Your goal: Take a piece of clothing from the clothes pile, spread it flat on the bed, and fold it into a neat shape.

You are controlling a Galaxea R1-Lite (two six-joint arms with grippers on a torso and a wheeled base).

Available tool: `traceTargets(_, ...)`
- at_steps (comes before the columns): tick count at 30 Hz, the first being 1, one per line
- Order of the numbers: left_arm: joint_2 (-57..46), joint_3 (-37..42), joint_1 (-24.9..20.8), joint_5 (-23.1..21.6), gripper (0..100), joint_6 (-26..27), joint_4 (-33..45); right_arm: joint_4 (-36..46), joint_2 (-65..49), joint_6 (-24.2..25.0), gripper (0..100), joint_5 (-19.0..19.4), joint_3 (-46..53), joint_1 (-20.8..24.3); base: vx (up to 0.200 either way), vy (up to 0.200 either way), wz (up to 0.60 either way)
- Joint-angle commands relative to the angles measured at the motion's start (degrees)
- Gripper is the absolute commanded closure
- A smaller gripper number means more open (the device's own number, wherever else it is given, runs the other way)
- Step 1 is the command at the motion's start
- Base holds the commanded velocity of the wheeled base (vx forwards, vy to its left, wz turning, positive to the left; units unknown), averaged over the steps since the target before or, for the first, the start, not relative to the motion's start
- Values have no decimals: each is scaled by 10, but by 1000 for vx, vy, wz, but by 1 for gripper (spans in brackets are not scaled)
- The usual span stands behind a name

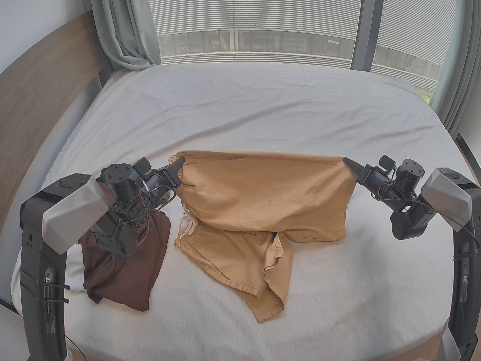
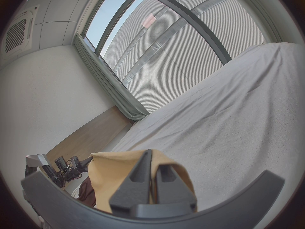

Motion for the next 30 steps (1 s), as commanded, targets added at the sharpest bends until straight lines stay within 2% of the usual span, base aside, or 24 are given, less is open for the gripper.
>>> traceTargets(1,1,-6,-1,-1,0,0,4,1,4,0,0,0,-14,-2,0,0,0)
traceTargets(3,1,-9,-1,-1,0,0,6,1,5,0,0,-1,-19,-3,0,0,0)
traceTargets(7,0,-45,3,8,0,-35,67,1,19,-1,0,-31,-44,-10,0,0,0)
traceTargets(11,-2,-67,8,46,0,-65,121,-19,-5,-9,0,-32,8,-7,0,0,0)
traceTargets(14,-2,-64,9,59,0,-65,121,-32,-33,-10,0,-31,48,-3,0,0,0)
traceTargets(15,-11,-48,9,69,0,-65,115,-41,-64,-12,0,-31,109,8,0,0,0)
traceTargets(17,-25,-23,7,71,0,-64,106,-47,-83,-15,0,-31,145,22,0,0,0)
traceTargets(18,-49,25,5,65,0,-64,92,-58,-103,-25,0,-31,196,44,0,0,0)
traceTargets(19,-51,29,5,65,0,-64,90,-60,-105,-27,0,-31,204,48,0,0,0)
traceTargets(20,-63,65,4,59,0,-62,78,-63,-117,-41,0,-31,237,62,0,0,0)
traceTargets(22,-66,72,4,59,0,-61,76,-63,-119,-47,0,-30,246,67,0,0,0)
traceTargets(23,-80,132,5,36,0,-55,47,-62,-128,-71,0,-31,287,95,0,0,0)
traceTargets(30,-85,260,20,-8,0,6,-36,-57,-128,-81,0,-31,331,158,0,0,0)
